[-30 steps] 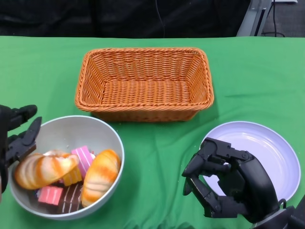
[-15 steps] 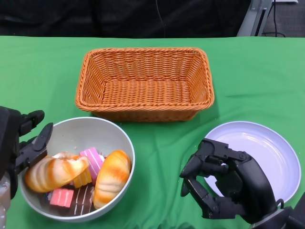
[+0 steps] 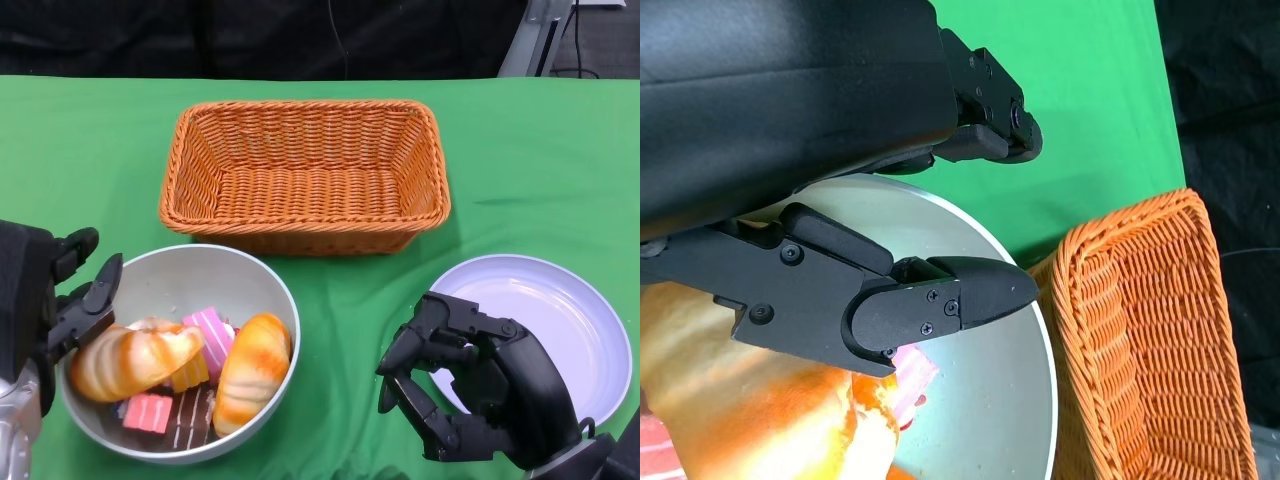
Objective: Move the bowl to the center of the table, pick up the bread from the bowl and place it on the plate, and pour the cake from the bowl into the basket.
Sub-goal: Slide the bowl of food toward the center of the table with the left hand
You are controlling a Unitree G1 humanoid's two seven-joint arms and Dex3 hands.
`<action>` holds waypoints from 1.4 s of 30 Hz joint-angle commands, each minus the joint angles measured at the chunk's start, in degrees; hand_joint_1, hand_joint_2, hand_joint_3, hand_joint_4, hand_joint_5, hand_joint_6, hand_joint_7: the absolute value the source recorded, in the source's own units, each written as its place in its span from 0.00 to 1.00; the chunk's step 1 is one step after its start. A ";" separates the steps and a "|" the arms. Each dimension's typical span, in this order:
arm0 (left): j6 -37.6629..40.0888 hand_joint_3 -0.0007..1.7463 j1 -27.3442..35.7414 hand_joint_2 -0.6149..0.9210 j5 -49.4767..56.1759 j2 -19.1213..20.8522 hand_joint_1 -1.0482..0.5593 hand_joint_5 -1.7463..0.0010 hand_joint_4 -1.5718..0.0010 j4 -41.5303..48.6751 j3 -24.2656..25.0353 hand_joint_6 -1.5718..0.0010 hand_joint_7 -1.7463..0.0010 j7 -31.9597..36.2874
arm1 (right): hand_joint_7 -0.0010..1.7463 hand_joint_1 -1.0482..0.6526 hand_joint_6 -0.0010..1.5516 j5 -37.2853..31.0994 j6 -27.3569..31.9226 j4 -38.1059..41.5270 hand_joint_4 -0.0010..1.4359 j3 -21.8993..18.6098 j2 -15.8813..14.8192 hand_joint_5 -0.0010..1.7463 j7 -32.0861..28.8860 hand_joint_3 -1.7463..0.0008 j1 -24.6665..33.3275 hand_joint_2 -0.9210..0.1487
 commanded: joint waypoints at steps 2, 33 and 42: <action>1.26 0.39 0.89 1.00 -0.25 -1.31 0.29 1.00 0.87 -1.04 -0.56 0.83 1.00 0.40 | 0.67 0.51 0.50 -0.32 -1.05 0.52 0.55 -0.10 0.11 0.87 -0.37 0.38 -0.03 0.46; 4.20 0.37 2.75 1.00 -0.70 -9.61 0.32 1.00 0.88 -6.75 -4.29 0.84 0.99 3.00 | 0.68 0.51 0.49 -1.59 -2.08 -0.03 0.55 -0.27 -0.18 0.88 -1.35 0.40 0.31 0.44; 4.45 0.38 4.41 1.00 -1.32 -10.95 0.31 0.99 0.85 -8.18 -5.50 0.84 1.00 2.63 | 0.68 0.51 0.49 -0.86 -1.61 -0.43 0.55 -0.27 -0.15 0.89 -0.96 0.41 0.61 0.43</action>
